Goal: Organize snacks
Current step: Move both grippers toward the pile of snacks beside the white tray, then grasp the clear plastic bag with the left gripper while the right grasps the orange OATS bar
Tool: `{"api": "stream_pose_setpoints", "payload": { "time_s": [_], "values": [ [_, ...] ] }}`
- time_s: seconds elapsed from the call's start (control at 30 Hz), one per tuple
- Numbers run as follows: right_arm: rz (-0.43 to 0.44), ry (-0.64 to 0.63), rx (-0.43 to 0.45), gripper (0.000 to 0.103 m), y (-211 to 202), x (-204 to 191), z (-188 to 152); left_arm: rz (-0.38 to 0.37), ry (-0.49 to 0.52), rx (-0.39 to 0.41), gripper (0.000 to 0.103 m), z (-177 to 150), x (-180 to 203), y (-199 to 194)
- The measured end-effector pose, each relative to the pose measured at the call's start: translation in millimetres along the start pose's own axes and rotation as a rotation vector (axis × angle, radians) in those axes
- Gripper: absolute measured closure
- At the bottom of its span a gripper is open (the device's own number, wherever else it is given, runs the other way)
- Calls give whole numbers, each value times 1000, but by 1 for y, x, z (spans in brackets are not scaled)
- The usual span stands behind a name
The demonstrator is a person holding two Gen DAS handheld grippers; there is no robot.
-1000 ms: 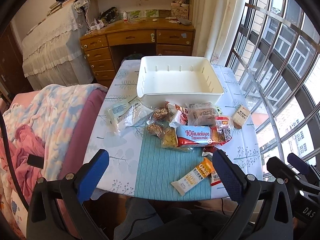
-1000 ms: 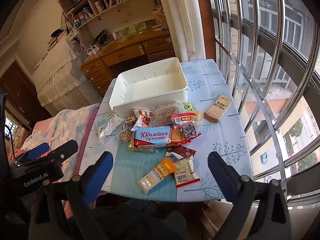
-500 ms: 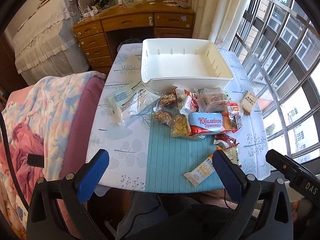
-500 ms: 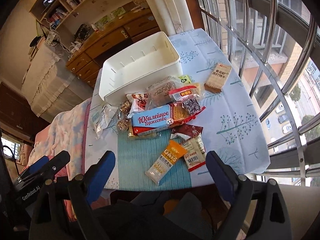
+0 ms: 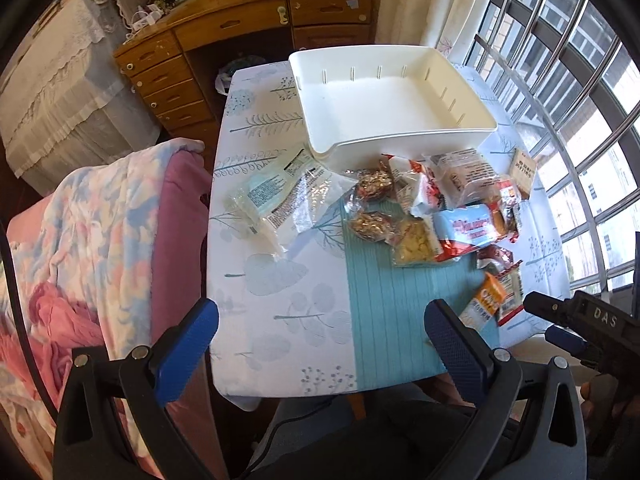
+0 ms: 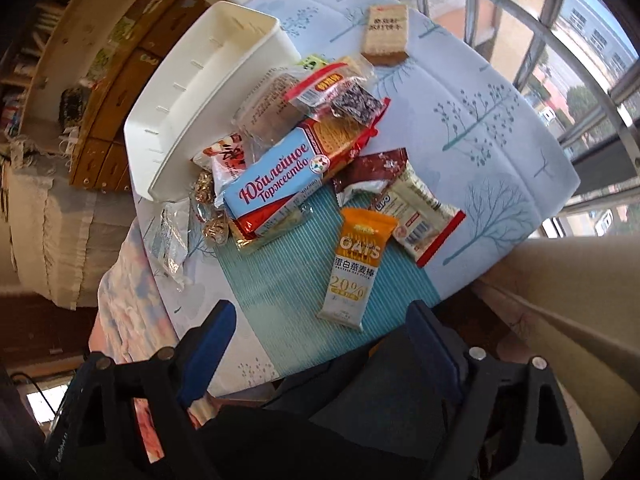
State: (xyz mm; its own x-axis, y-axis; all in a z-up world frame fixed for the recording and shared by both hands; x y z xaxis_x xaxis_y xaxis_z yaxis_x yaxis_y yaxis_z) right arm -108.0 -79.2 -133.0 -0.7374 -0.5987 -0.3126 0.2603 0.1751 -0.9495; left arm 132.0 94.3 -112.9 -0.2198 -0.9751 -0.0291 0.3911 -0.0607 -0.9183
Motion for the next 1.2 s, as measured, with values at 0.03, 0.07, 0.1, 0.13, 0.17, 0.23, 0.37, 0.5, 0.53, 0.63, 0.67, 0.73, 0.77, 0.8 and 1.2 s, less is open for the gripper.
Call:
{"api": "stream_pose_setpoints", "payload": {
  "time_s": [0.03, 0.07, 0.1, 0.13, 0.17, 0.23, 0.37, 0.5, 0.53, 0.63, 0.67, 0.73, 0.77, 0.8, 1.2],
  "values": [
    [-3, 42, -6, 18, 6, 1, -1, -3, 9, -5, 0, 4, -7, 3],
    [-7, 74, -11, 19, 12, 1, -2, -6, 17, -8, 0, 8, -12, 7],
    [-17, 106, -15, 19, 18, 1, -3, -14, 26, -14, 0, 11, -19, 11],
    [-23, 133, -15, 20, 24, 1, -4, -17, 36, -19, 0, 14, -25, 15],
    [-30, 156, -14, 20, 28, 1, -6, -19, 48, -23, 0, 17, -30, 19],
    [-53, 195, -7, 20, 38, 1, -9, -20, 80, -36, 0, 23, -39, 29],
    [-102, 265, 11, 20, 56, 4, -14, -29, 132, -58, 0, 34, -58, 55],
    [-183, 305, 15, 23, 75, 14, -22, -86, 181, -77, 0, 49, -72, 92],
    [-197, 316, 14, 25, 79, 17, -25, -109, 184, -87, 0, 53, -74, 102],
    [-224, 336, 24, 29, 90, 23, -31, -161, 212, -120, 0, 62, -77, 132],
    [-235, 336, 29, 30, 93, 24, -32, -169, 224, -125, 1, 65, -76, 141],
    [-246, 331, 43, 30, 100, 23, -34, -198, 244, -135, 1, 71, -73, 160],
    [-250, 325, 47, 30, 104, 22, -34, -204, 253, -146, 1, 74, -72, 170],
    [-256, 318, 52, 31, 107, 20, -35, -208, 258, -156, 1, 74, -69, 179],
    [-364, 217, 81, 41, 125, 3, -33, -164, 358, -251, 1, 84, -40, 258]
  ]
}}
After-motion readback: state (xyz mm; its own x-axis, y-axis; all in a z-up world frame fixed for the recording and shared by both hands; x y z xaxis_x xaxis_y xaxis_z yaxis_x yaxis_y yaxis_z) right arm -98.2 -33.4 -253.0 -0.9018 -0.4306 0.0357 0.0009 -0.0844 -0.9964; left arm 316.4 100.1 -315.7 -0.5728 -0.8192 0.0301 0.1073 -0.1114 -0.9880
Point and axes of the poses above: each gripper's, at about its wrist camera, not at the fingertips, and y roughly the way its jaws point, x to its right, z to its top, the point moved 5 cm from there along y, roughly the way its jaws point, and after that the axes turned 5 degrees about x, right-handed, at the moved point
